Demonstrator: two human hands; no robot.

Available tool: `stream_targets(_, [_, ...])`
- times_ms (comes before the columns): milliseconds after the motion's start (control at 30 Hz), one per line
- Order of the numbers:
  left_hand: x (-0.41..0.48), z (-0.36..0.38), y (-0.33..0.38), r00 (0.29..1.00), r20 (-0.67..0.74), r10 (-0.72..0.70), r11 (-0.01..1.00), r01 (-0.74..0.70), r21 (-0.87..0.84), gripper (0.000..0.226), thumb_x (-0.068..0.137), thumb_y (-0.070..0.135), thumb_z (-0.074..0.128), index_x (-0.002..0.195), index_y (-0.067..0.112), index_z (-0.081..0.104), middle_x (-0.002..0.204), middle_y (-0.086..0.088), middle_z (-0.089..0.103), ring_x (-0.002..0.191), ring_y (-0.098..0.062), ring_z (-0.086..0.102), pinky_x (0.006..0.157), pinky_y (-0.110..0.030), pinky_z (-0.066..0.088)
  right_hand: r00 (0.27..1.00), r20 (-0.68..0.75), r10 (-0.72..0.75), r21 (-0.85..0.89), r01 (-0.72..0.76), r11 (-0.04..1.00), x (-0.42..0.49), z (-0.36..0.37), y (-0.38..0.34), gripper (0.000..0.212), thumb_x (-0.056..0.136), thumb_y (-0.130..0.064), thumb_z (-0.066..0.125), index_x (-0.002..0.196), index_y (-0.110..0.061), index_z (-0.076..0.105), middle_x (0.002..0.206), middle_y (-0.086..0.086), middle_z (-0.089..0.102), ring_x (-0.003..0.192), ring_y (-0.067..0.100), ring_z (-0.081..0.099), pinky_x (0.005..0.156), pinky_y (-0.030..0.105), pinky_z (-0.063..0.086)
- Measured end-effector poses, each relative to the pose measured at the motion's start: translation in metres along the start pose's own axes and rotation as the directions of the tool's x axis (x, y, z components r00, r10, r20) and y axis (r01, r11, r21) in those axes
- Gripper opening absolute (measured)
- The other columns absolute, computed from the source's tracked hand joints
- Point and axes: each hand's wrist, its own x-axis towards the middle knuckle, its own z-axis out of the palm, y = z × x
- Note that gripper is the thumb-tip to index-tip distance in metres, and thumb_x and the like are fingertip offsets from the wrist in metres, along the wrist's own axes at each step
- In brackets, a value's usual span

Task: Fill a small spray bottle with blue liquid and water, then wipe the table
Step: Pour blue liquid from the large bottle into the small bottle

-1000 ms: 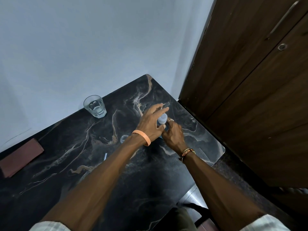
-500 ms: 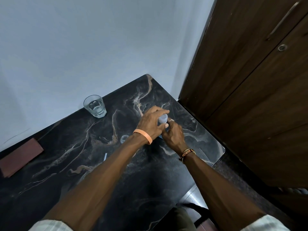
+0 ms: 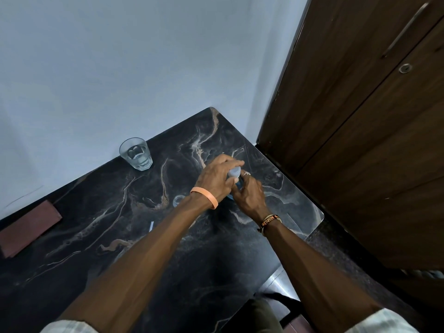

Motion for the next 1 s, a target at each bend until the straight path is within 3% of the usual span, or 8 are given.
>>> stream_targets(67, [0.000,-0.001,0.000,1.000,0.002,-0.006,1.000,0.006,-0.020,0.055,0.077,0.010,0.074,0.129,0.019,0.060,0.130,0.000,0.055,0.120,-0.013,0.049,0.108,-0.032,0.039,1.000,-0.007,-0.024,0.032,0.024,0.999,-0.001,-0.001,-0.001,0.028,0.090,-0.031,0.056,0.113,-0.018,0.064,0.100,0.001,0.072,0.081,0.014,0.064,0.066,0.023,0.043])
stream_targets(133, [-0.002,-0.002,0.000,0.999,0.039,0.020,0.999,-0.018,-0.050,0.054,0.078,0.003,0.071,0.129,0.018,0.061,0.138,-0.002,0.055,0.127,-0.014,0.048,0.112,-0.031,0.034,1.000,0.009,-0.004,0.013,0.004,1.000,0.000,-0.001,-0.002,0.026,0.091,-0.029,0.059,0.113,-0.017,0.064,0.099,0.002,0.072,0.081,0.016,0.064,0.067,0.028,0.048])
stream_targets(367, [-0.002,0.001,-0.001,0.998,0.058,-0.008,1.000,0.010,-0.026,0.058,0.080,0.001,0.070,0.133,0.019,0.057,0.136,-0.002,0.055,0.126,-0.016,0.049,0.112,-0.033,0.036,1.000,0.030,0.008,0.030,-0.009,1.000,0.000,-0.001,-0.001,0.025,0.093,-0.026,0.061,0.116,-0.016,0.063,0.104,0.003,0.071,0.086,0.019,0.066,0.071,0.027,0.047])
stream_targets(500, [0.002,-0.002,-0.001,0.999,-0.034,-0.029,0.999,0.028,-0.041,0.043,0.076,0.006,0.075,0.118,0.016,0.067,0.118,-0.004,0.066,0.108,-0.017,0.060,0.099,-0.037,0.048,0.999,0.039,0.029,0.032,-0.030,0.999,0.000,-0.001,-0.002,0.031,0.094,-0.030,0.061,0.122,-0.015,0.062,0.110,0.003,0.070,0.093,0.019,0.065,0.076,0.031,0.051])
stream_targets(667, [0.002,-0.004,-0.001,0.993,-0.115,0.013,0.999,-0.016,-0.027,0.045,0.072,0.016,0.082,0.115,0.016,0.068,0.114,-0.003,0.068,0.106,-0.020,0.059,0.096,-0.039,0.049,0.997,0.058,0.059,0.013,-0.060,0.998,0.002,-0.003,-0.004,0.032,0.094,-0.028,0.063,0.121,-0.013,0.061,0.111,0.007,0.070,0.097,0.024,0.066,0.082,0.042,0.055])
stream_targets(800, [-0.006,-0.007,-0.003,0.977,-0.213,0.010,0.998,-0.022,-0.054,0.046,0.071,0.028,0.084,0.113,0.019,0.069,0.111,0.001,0.069,0.101,-0.010,0.058,0.093,-0.038,0.050,0.995,0.074,0.061,0.027,-0.063,0.998,0.000,-0.004,-0.006,0.036,0.092,-0.029,0.066,0.124,-0.015,0.059,0.114,0.007,0.069,0.100,0.025,0.066,0.085,0.045,0.056])
stream_targets(900, [-0.010,-0.014,0.002,0.940,-0.328,-0.089,0.977,0.017,-0.215,0.047,0.069,0.033,0.085,0.112,0.024,0.068,0.107,0.010,0.067,0.098,-0.010,0.062,0.083,-0.027,0.054,0.989,0.099,0.110,0.040,-0.115,0.993,0.002,-0.004,-0.006,0.043,0.091,-0.035,0.068,0.127,-0.015,0.057,0.118,0.006,0.066,0.104,0.023,0.064,0.088,0.045,0.055])
stream_targets(1000, [-0.021,-0.026,0.008,0.898,-0.407,-0.169,0.932,0.011,-0.363,0.044,0.068,0.028,0.086,0.108,0.025,0.068,0.107,0.005,0.068,0.096,-0.010,0.065,0.078,-0.022,0.056,0.980,0.127,0.155,0.015,-0.158,0.987,0.003,-0.004,-0.007,0.069,0.087,-0.040,0.071,0.144,-0.015,0.042,0.135,0.010,0.058,0.121,0.027,0.058,0.099,0.047,0.051])
